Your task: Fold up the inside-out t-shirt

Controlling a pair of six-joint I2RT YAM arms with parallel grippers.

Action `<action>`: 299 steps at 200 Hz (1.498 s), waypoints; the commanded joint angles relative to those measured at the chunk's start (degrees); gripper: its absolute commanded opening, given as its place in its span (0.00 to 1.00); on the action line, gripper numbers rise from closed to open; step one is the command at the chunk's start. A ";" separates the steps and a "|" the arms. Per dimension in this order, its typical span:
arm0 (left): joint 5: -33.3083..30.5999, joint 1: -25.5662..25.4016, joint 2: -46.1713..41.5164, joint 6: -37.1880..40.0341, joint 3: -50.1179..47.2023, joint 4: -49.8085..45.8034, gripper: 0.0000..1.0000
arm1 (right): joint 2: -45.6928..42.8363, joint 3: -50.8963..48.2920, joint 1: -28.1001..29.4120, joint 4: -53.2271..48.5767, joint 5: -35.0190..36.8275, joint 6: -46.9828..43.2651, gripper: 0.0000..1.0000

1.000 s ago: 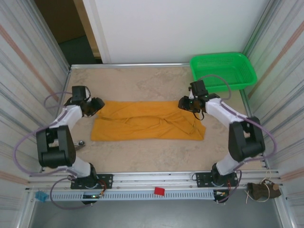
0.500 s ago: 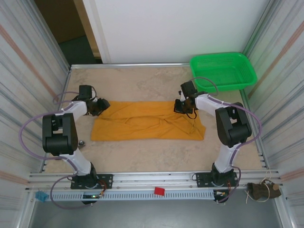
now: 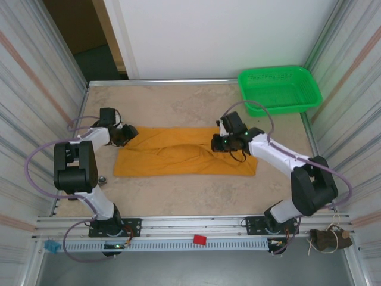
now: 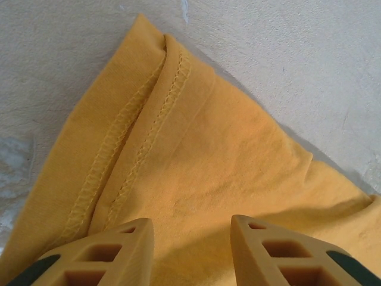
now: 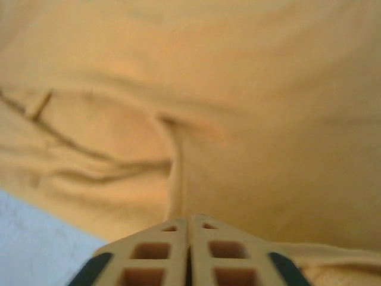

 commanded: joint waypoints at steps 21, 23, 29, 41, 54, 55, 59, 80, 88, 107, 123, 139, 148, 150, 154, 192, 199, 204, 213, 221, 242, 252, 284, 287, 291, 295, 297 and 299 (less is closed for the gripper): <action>0.46 0.36 -2.23 1.15 0.31 -1.55 0.38 | -11.07 -7.84 3.27 -5.73 8.04 6.63 0.51; 0.39 0.34 -2.45 1.21 0.33 -1.63 0.38 | -11.65 -8.05 2.74 -5.86 8.33 6.64 0.50; 0.43 0.34 -2.90 1.21 0.41 -1.75 0.38 | -13.16 -8.55 1.04 -6.22 8.59 6.72 0.50; 0.45 0.34 -3.98 1.10 0.68 -2.14 0.38 | -14.83 -8.99 -3.16 -6.11 7.35 6.61 0.49; 0.96 0.34 -4.64 0.79 1.15 -2.32 0.38 | -14.38 -8.13 -6.79 -6.20 6.68 5.60 0.48; 1.06 0.29 -4.69 0.70 1.18 -2.34 0.38 | -14.28 -8.04 -7.04 -6.23 6.69 5.51 0.48; 1.15 0.26 -4.82 0.64 1.35 -2.49 0.38 | -13.64 -7.47 -7.93 -6.38 6.75 5.01 0.48; 1.18 -0.25 -5.42 0.36 1.99 -2.98 0.38 | -8.18 -4.43 -10.74 -6.81 8.38 2.96 0.48; 1.08 -0.43 -5.60 0.28 2.00 -2.98 0.38 | -5.93 -3.83 -11.02 -5.86 9.45 2.17 0.48; 1.00 -0.80 -5.58 0.09 2.00 -3.07 0.38 | -0.62 -2.99 -11.02 -3.21 8.90 0.50 0.31; 0.92 -0.89 -5.49 0.09 1.84 -3.24 0.38 | 2.35 -2.74 -10.25 -3.61 8.19 -0.44 0.06; 0.77 -0.89 -5.71 0.07 1.57 -3.16 0.38 | 1.28 -5.23 -8.87 -4.64 8.38 -0.31 0.00; 0.69 -0.89 -5.71 0.09 1.56 -3.16 0.38 | -0.67 -7.67 -7.75 -5.04 8.71 0.54 0.00; 0.74 -0.89 -5.71 0.20 1.56 -3.16 0.38 | -1.18 -8.27 -7.51 -5.14 8.79 0.73 0.00; 0.65 -0.89 -5.67 0.18 1.64 -3.16 0.38 | -2.21 -9.41 -7.20 -5.39 8.89 1.17 0.00; 0.68 -0.81 -5.28 0.49 2.12 -3.44 0.38 | -12.13 -18.85 -6.03 -7.61 9.71 6.49 0.00; 0.69 -0.78 -5.35 0.51 2.09 -3.51 0.38 | -13.66 -19.89 -6.48 -7.73 9.82 7.10 0.00; 0.76 -0.75 -5.36 0.53 2.09 -3.52 0.38 | -14.39 -20.35 -7.01 -7.80 9.59 7.33 0.00; 0.80 -0.76 -5.57 0.58 2.09 -3.67 0.39 | -15.25 -20.60 -8.37 -7.97 8.70 7.44 0.00; 0.89 -0.72 -5.99 0.61 2.22 -4.06 0.38 | -15.74 -19.94 -9.60 -8.74 8.03 7.15 0.00; 1.04 -1.06 -8.89 0.39 2.28 -4.64 0.39 | -17.96 -15.50 -10.27 -10.62 7.39 5.37 0.01; 1.53 -1.56 -10.19 -0.23 2.31 -4.57 0.39 | -17.50 -12.74 -10.27 -10.89 6.58 4.88 0.02; 2.26 -3.74 -12.53 -0.89 1.94 -4.85 0.39 | -13.00 -8.75 -9.25 -12.64 8.03 5.12 0.36; 2.30 -3.77 -12.68 -0.95 1.77 -4.83 0.39 | -12.98 -9.18 -9.49 -12.47 8.32 5.53 0.39; 2.32 -3.79 -12.86 -0.97 1.52 -4.75 0.39 | -12.91 -9.94 -9.94 -12.00 8.33 6.05 0.40; 2.20 -3.75 -13.09 -0.98 1.25 -4.70 0.39 | -12.80 -10.66 -10.71 -11.50 8.00 6.49 0.40; 2.13 -3.78 -13.14 -0.90 1.04 -4.71 0.39 | -12.74 -10.93 -11.08 -11.24 7.60 6.72 0.40; 2.06 -3.79 -13.17 -0.89 0.93 -4.69 0.39 | -12.63 -11.35 -11.53 -10.95 7.28 6.91 0.40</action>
